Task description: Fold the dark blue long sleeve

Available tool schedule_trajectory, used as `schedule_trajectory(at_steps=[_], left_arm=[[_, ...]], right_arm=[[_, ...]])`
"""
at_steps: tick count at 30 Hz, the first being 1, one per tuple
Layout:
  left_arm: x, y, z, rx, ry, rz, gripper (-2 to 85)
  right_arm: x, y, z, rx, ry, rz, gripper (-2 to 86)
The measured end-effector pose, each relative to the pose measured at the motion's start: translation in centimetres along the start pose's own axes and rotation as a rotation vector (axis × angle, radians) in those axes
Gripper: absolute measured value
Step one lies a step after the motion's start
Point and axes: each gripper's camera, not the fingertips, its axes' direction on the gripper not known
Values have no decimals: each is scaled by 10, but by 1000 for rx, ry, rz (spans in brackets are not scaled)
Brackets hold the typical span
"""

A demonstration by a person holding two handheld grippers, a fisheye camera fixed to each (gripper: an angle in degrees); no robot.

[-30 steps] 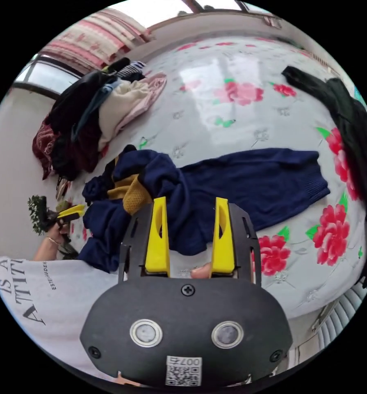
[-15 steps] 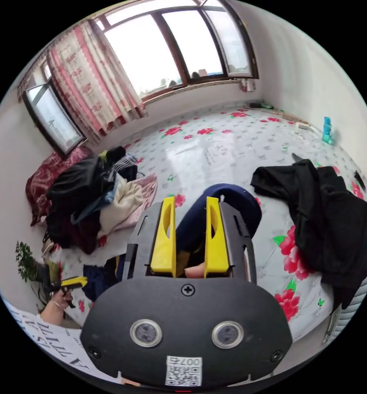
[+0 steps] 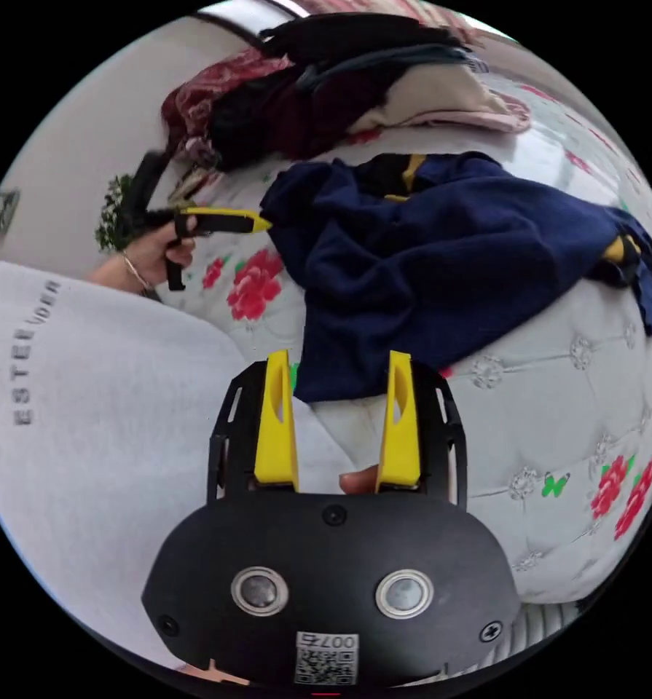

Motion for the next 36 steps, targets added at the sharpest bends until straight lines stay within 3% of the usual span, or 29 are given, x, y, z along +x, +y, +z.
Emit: schedule_trajectory(at_steps=[3, 5, 11, 14, 17, 20, 25, 31, 36], left_arm=[[3, -15, 25, -94, -45, 5, 36], [2, -21, 14, -95, 8, 22, 6], [-7, 14, -74, -24, 343, 130, -3], [-6, 45, -136, 85, 553, 242, 3], [-11, 46, -134, 122, 478, 167, 20], [-19, 36, -89, 93, 351, -2, 79], [-3, 47, -77, 71, 265, 0, 110], [-23, 77, -76, -12, 25, -34, 110], [-39, 76, -65, -25, 18, -90, 120]], right_arm=[[-16, -2, 5, -33, 268, -4, 34], [-11, -3, -11, -86, 213, 12, 19], [5, 94, -166, 309, 135, 192, 4], [-1, 147, -227, 458, 17, 175, 4], [-5, 163, -247, 523, -14, 169, 9], [12, 150, -230, 498, 90, 292, 23], [26, 145, -212, 445, 42, 360, 51], [16, 172, -158, 222, 185, 376, 79], [30, 175, -130, 134, 172, 419, 78]])
